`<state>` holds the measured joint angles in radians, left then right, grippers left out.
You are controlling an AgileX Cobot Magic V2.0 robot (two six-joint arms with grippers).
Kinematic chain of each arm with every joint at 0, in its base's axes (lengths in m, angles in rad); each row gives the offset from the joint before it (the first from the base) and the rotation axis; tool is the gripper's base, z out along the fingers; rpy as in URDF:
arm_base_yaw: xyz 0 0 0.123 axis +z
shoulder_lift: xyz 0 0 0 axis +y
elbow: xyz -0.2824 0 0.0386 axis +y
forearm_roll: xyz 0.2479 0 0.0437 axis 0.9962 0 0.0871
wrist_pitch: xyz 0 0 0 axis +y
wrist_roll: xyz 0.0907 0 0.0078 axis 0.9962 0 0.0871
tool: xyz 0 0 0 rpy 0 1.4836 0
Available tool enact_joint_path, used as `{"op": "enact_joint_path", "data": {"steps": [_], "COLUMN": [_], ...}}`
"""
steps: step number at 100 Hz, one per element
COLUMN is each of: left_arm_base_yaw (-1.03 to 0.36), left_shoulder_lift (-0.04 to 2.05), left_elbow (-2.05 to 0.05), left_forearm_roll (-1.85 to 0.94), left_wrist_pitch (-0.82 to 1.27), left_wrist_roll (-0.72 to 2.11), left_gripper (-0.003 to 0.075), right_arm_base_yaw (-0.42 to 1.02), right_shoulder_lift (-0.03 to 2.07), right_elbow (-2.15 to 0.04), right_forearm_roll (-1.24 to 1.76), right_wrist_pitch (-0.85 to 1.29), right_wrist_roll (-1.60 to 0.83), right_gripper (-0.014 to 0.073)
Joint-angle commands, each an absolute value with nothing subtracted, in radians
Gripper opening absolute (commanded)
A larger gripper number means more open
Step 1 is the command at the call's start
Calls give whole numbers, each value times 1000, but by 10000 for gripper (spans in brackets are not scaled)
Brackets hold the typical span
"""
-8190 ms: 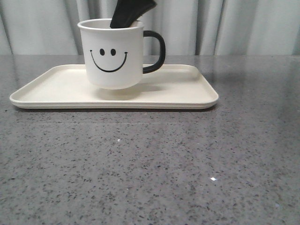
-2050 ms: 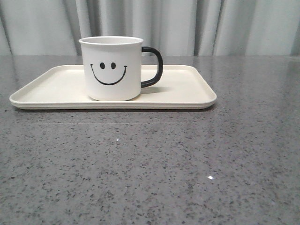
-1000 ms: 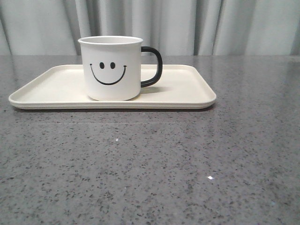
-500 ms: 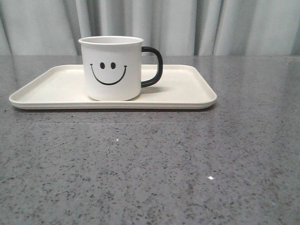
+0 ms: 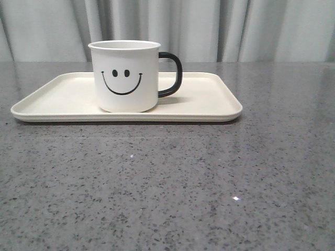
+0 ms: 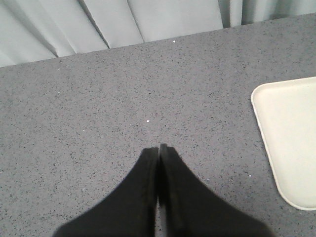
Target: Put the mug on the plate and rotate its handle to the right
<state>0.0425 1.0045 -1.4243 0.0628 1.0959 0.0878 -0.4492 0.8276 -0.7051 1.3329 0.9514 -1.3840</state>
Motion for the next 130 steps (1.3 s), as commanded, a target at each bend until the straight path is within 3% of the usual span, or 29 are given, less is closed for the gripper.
{"op": "enact_joint_path", "data": {"steps": [1,16,47,130], "left_arm_base_yaw": [44,44,44,44], "left_shoulder_lift": [995,995,987,1006], "left_elbow": [-1446,-1429,-1368,-1368], "left_forearm_roll": [62,62,40,21], "left_wrist_pitch": [1029,1033,1023,1047], "left_wrist_roll": [78,78,78,78], "left_gripper": [-20,-20,-20,-20], "right_arm_base_yaw": [-436,-415,-414,-414], "right_shoulder_lift": [804,795,802,806], "right_elbow": [-721,-721,-722,-722], "right_forearm_roll": [1412,1421,1422,1426], "right_wrist_pitch": [1037,1081,888,890], "right_wrist_roll": [-1415,-1410,-1400,-1400], "right_gripper": [-57,-57,-57,-61]}}
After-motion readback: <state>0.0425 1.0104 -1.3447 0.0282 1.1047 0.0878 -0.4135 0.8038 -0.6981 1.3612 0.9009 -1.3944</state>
